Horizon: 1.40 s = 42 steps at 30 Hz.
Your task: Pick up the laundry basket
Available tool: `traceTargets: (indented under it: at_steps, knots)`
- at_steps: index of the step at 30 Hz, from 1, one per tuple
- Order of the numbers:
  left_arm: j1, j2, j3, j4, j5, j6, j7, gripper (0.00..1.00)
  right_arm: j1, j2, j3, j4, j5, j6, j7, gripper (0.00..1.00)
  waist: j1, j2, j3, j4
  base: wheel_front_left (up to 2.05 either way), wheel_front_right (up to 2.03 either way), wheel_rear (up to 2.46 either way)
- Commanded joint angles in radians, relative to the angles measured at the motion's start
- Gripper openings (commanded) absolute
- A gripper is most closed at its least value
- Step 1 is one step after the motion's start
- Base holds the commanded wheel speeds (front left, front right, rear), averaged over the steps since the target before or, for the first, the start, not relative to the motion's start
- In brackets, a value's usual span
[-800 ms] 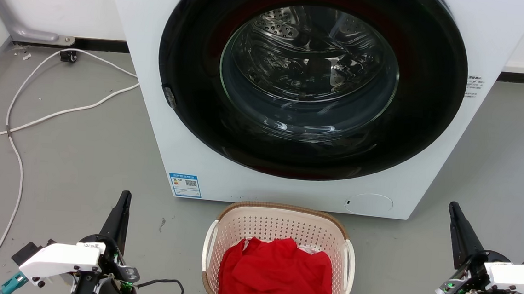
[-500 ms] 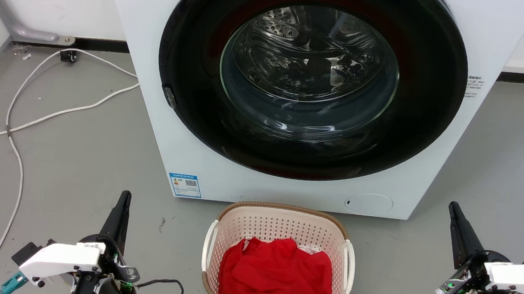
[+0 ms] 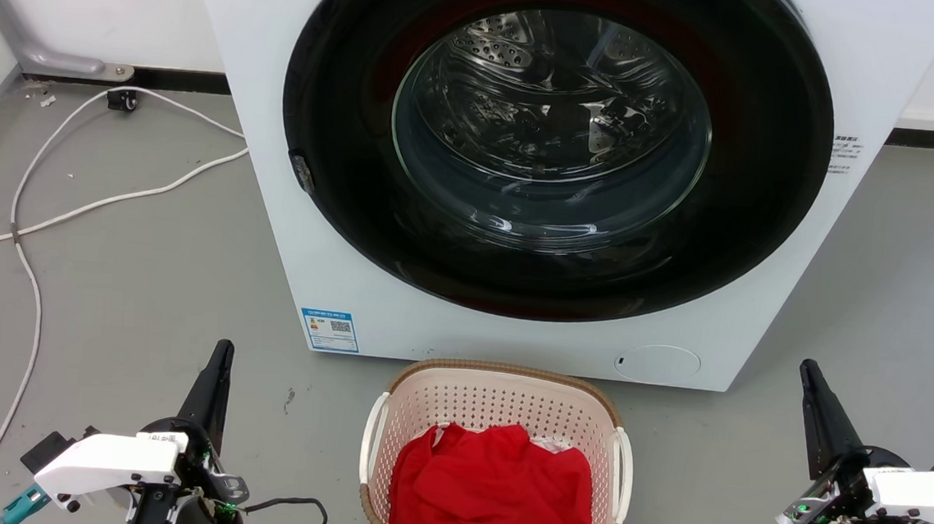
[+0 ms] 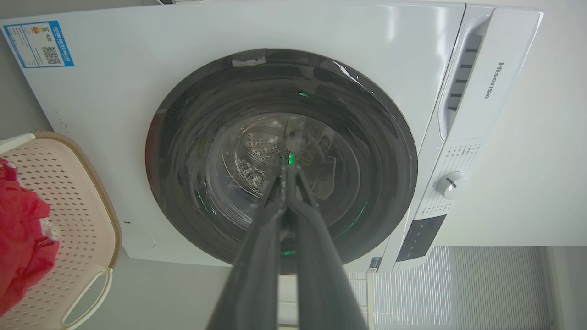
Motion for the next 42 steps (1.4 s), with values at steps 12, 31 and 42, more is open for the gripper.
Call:
traceTargets:
  at_steps: [12, 31, 42]
  knots:
    - [0.031, -0.006, -0.006, 0.031, 0.0, 0.001, -0.005, 1.0, 0.033, 0.003, 0.003, 0.032, -0.001, 0.0, -0.004, 1.0, 0.0, -0.0001, 0.0, 0.0, 0.0, 0.0, 0.0]
    - [0.038, -0.004, -0.031, -0.079, 0.317, 0.028, -0.096, 1.0, 0.052, 0.001, 0.013, -0.085, -0.352, 0.0, -0.096, 1.0, 0.0, -0.0001, 0.007, -0.001, 0.0, 0.0, 0.0]
    - [0.053, -0.004, -0.078, -0.118, 0.555, 0.081, -0.14, 1.0, 0.074, 0.0, 0.05, -0.125, -0.639, 0.0, -0.141, 1.0, 0.0, -0.0001, 0.009, -0.001, 0.0, 0.0, 0.0]
